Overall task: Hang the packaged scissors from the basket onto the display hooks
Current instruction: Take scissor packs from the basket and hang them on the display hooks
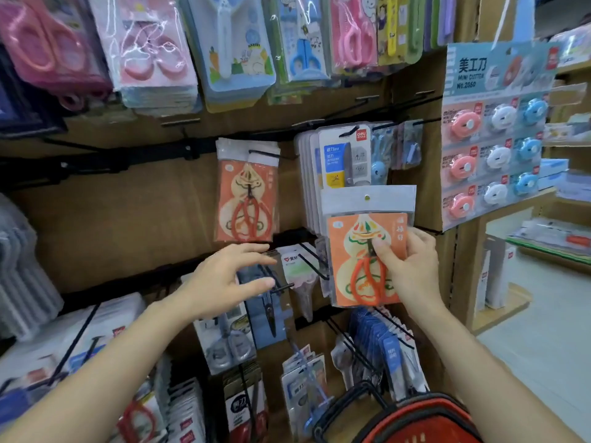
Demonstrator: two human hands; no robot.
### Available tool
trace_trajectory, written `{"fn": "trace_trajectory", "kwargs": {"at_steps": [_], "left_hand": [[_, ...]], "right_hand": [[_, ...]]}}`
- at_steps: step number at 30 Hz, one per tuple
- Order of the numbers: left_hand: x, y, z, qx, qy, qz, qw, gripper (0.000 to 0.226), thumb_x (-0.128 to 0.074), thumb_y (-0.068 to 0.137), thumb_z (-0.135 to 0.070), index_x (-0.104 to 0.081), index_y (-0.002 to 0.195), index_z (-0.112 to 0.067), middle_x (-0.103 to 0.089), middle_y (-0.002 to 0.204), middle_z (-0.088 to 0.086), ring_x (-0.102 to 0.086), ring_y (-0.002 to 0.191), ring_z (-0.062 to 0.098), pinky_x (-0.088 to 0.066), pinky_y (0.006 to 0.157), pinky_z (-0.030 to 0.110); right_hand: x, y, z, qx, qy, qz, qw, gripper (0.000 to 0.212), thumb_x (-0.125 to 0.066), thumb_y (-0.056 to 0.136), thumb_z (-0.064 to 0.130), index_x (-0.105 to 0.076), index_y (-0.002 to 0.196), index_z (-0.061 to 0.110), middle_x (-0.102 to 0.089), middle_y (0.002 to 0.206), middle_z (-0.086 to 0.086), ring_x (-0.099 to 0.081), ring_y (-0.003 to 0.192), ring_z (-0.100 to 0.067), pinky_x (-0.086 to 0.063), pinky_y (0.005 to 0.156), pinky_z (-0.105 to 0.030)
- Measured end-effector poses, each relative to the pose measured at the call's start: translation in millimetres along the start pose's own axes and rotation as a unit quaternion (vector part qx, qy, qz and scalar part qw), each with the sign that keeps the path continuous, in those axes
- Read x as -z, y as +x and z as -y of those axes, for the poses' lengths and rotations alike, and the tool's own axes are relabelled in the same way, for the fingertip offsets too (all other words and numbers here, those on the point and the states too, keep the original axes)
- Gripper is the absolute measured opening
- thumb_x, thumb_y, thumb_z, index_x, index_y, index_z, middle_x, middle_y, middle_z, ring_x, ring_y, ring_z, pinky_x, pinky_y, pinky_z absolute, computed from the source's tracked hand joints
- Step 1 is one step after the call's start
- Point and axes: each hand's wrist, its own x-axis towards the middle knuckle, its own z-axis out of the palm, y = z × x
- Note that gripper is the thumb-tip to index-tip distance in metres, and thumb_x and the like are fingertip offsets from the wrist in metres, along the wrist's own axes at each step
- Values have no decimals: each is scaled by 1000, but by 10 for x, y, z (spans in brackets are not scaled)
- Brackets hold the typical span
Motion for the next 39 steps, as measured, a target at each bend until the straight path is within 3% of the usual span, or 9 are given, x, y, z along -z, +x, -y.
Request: {"fn": "trace_trajectory", "kwargs": {"at_steps": [4,9,13,20,24,32,34,36,39], "left_hand": [[-126,-203,50,30,-87,48,995,47,-58,87,-68,-63,129,-47,-54,136,-34,-45,127,-20,-43,111,27],[-206,-263,55,38,-94,53,993,47,-61,93,-60,-60,137,-43,-56,140,-29,-49,133,-8,-42,116,32],[-205,-306,30,44,-70,38,996,42,-60,97,-55,-61,137,-42,-60,139,-23,-52,132,0,-44,113,38],[-246,-312,32,60,-36,51,996,42,-60,99,-53,-64,138,-38,-66,134,-21,-59,123,-2,-50,106,34],[-248,-308,25,62,-20,46,997,41,-61,99,-52,-64,138,-38,-66,133,-22,-59,120,-4,-51,105,32],[-240,-316,2,64,-14,51,997,37,-62,99,-49,-66,135,-37,-69,128,-21,-61,115,-5,-52,100,30],[-235,-312,-13,63,-50,4,997,36,-66,95,-50,-69,129,-37,-69,121,-23,-62,111,-5,-54,99,33],[-188,-285,-59,52,-117,-127,984,34,-71,88,-54,-72,116,-34,-71,110,-23,-65,103,-2,-57,93,37],[27,-148,-277,56,-275,-274,920,38,-81,84,-47,-68,113,-25,-72,103,-12,-68,97,5,-57,87,32]], "right_hand": [[-53,-85,322,19,150,74,986,10,-70,97,21,-72,105,26,-79,105,2,-76,98,-18,-63,83,-40],[-222,57,595,20,142,138,980,11,-67,99,23,-71,109,25,-80,104,5,-76,96,-16,-63,82,-36],[-273,176,780,51,116,174,977,12,-64,101,16,-71,111,13,-80,95,7,-77,90,-14,-60,73,-26],[-250,253,923,122,80,180,973,9,-67,99,13,-71,101,21,-79,90,17,-76,87,-8,-58,69,-20],[-309,266,959,98,105,168,975,13,-65,101,16,-72,109,9,-80,98,0,-78,90,-19,-62,73,-30],[-390,230,1082,56,132,163,976,9,-64,101,16,-73,99,13,-80,91,3,-78,85,-18,-60,67,-25],[-402,202,1122,55,140,159,976,10,-64,101,16,-72,95,13,-80,86,5,-78,82,-16,-59,65,-22],[-414,180,1136,49,147,158,975,11,-64,101,17,-72,95,13,-80,86,6,-78,82,-15,-58,63,-20],[-441,159,1123,35,157,151,975,12,-65,101,18,-73,97,10,-80,89,2,-78,83,-17,-58,63,-21]]}}
